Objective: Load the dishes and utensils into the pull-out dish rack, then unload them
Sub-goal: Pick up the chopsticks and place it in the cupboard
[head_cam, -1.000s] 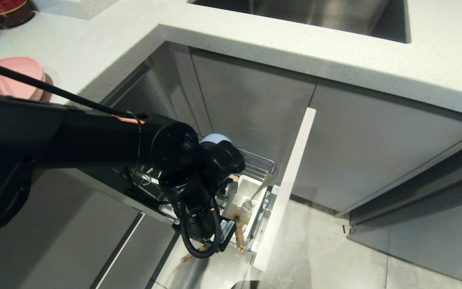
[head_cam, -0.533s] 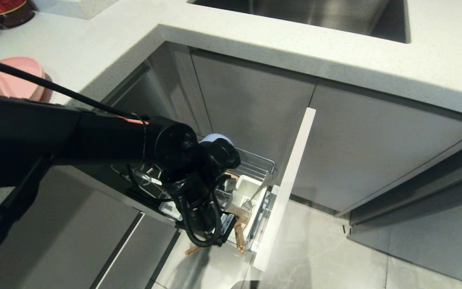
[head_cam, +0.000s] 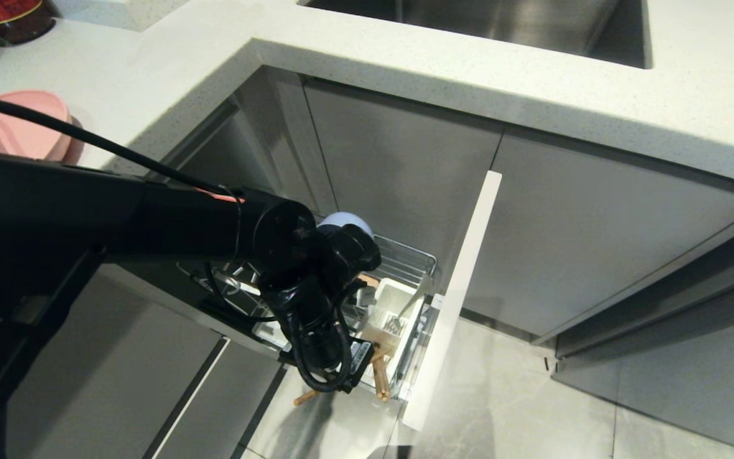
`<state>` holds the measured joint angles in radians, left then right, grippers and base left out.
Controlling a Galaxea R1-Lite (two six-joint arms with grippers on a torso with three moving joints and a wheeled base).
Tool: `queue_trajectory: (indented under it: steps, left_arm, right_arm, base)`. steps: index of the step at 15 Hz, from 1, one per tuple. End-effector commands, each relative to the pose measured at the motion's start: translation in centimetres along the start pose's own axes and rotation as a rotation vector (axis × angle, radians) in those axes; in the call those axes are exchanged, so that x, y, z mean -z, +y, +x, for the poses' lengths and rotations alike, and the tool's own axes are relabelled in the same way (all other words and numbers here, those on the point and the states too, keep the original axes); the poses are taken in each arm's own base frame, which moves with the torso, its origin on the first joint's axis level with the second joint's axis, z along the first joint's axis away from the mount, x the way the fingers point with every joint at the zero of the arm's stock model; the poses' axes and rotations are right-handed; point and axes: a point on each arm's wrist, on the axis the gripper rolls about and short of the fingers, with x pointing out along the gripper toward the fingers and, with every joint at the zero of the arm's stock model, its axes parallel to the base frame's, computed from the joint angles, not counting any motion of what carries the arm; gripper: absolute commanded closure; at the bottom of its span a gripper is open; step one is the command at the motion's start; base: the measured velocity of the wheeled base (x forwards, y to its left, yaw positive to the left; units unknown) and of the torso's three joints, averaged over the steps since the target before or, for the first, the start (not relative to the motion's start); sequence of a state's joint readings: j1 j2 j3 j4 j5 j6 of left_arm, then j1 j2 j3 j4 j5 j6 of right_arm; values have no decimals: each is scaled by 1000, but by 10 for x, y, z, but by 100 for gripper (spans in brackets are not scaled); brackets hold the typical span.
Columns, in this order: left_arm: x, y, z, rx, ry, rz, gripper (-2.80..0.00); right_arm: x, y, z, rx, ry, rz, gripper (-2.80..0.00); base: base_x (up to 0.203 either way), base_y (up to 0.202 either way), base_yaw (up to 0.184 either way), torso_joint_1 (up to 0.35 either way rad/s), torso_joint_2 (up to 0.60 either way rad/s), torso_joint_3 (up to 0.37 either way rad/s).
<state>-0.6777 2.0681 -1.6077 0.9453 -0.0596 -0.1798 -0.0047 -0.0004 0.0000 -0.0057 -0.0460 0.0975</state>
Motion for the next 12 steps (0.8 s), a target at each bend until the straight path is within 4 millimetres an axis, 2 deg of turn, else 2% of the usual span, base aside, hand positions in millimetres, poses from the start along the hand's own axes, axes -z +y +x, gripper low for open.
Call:
queue_trajectory:
  steps: [1,8,12]
  left_arm:
    - [1,1,0,-1,5,-3,-280]
    - [2,1,-7,0,-13,-6,-280]
    - [14,1,-39,7,-95,-1,-280]
  right_arm:
    - [0,0,0,0,-5,1,0]
    - [0,0,0,0,-5,1,0]
    - [0,0,0,0,-5,1,0]
  base:
    - [0,0,0,0,0,0]
    - [0,0,0,0,0,0]
    - [0,0,0,0,0,0]
